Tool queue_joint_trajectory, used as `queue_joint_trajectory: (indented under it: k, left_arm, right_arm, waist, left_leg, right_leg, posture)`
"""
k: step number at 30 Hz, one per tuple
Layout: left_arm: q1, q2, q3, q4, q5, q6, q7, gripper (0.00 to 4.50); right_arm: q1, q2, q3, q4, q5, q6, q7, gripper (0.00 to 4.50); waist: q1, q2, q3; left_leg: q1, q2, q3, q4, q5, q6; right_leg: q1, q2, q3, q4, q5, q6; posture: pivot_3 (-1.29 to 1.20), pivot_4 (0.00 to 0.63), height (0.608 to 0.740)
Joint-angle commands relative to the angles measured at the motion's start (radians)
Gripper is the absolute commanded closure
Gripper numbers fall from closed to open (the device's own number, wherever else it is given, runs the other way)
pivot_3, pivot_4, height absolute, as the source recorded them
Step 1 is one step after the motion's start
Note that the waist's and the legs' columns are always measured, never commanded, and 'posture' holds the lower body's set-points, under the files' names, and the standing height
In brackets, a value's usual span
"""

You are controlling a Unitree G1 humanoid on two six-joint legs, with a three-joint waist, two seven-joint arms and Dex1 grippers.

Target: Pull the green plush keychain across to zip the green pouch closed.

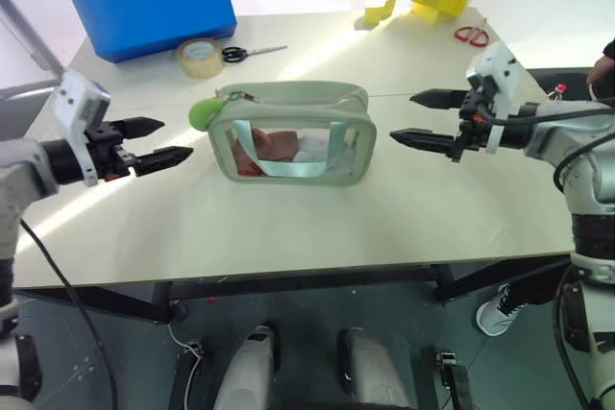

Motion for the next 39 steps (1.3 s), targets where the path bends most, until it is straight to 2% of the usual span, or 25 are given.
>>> queue_joint_trajectory:
  k: [1, 5, 9, 19, 23, 26, 33, 39]
  left_arm:
    - [-0.01, -0.089, -0.037, -0.004, 0.038, -0.068, 0.065, 0.03]
    - [-0.052, -0.213, -0.079, 0.065, 0.099, -0.145, 0.145, 0.03]
    - [-0.062, -0.247, -0.095, 0.062, 0.122, -0.17, 0.158, 0.03]
    - [-0.086, -0.058, -0.062, 0.045, 0.106, -0.148, 0.032, 0.03]
    - [-0.154, -0.05, -0.059, 0.07, 0.086, -0.134, 0.014, 0.03]
    - [-0.203, -0.08, -0.073, 0.099, 0.087, -0.132, 0.02, 0.0]
    - [-0.263, -0.112, -0.114, 0.16, 0.132, -0.168, 0.004, 0.0]
    - [-0.29, -0.121, -0.147, 0.248, 0.189, -0.239, -0.029, 0.0]
  right_arm:
    - [-0.075, 0.014, 0.026, -0.049, 0.004, -0.007, 0.005, 0.0]
    - [-0.157, 0.069, 0.068, -0.027, -0.01, -0.013, -0.018, 0.0]
    - [-0.172, 0.094, 0.089, -0.009, -0.03, -0.025, -0.027, 0.0]
    - [-0.081, 0.058, 0.119, -0.011, -0.086, -0.074, -0.005, 0.0]
    - [-0.067, 0.092, 0.115, 0.003, -0.091, -0.084, -0.024, 0.0]
    - [-0.07, 0.125, 0.114, 0.03, -0.1, -0.094, -0.048, 0.8]
    - [-0.073, 0.156, 0.116, 0.033, -0.103, -0.101, -0.059, 4.47]
    - [-0.056, 0.152, 0.129, -0.001, -0.109, -0.094, -0.053, 4.47]
  waist:
    - [-0.001, 0.0, 0.0]
    - [-0.001, 0.0, 0.0]
    - [0.0, 0.0, 0.0]
    - [0.0, 0.0, 0.0]
    - [0.0, 0.0, 0.0]
    - [0.0, 0.0, 0.0]
    - [-0.003, 0.0, 0.0]
    - [-0.003, 0.0, 0.0]
  left_leg:
    - [0.0, 0.0, 0.0, 0.001, 0.0, 0.0]
    - [0.001, 0.0, 0.0, 0.007, 0.0, 0.0]
    - [0.001, 0.0, -0.001, 0.012, 0.0, 0.0]
    - [0.001, 0.0, -0.001, 0.012, 0.0, 0.0]
    - [0.001, 0.0, -0.001, 0.013, 0.0, 0.0]
    - [0.001, 0.0, -0.001, 0.013, 0.0, 0.0]
    - [0.001, 0.0, -0.001, 0.013, 0.001, 0.0]
    - [0.001, 0.0, -0.001, 0.013, 0.001, 0.0]
  right_leg:
    - [0.0, 0.0, 0.0, 0.001, 0.0, 0.0]
    - [0.0, 0.001, 0.0, 0.009, 0.0, 0.0]
    - [0.001, 0.002, 0.0, 0.01, 0.001, -0.001]
    - [0.001, 0.001, 0.001, 0.009, 0.002, -0.001]
    - [0.001, 0.001, 0.001, 0.01, 0.002, -0.001]
    - [0.002, 0.001, 0.001, 0.01, 0.002, -0.001]
    - [0.002, 0.002, 0.001, 0.01, 0.003, 0.001]
    - [0.002, 0.002, 0.001, 0.011, 0.003, 0.001]
  posture:
    - [0.0, 0.15, 0.74]
    - [0.0, 0.15, 0.74]
    - [0.0, 0.15, 0.74]
    - [0.0, 0.15, 0.74]
    - [0.0, 0.15, 0.74]
    - [0.0, 0.15, 0.74]
    - [0.0, 0.15, 0.74]
    - [0.0, 0.15, 0.74]
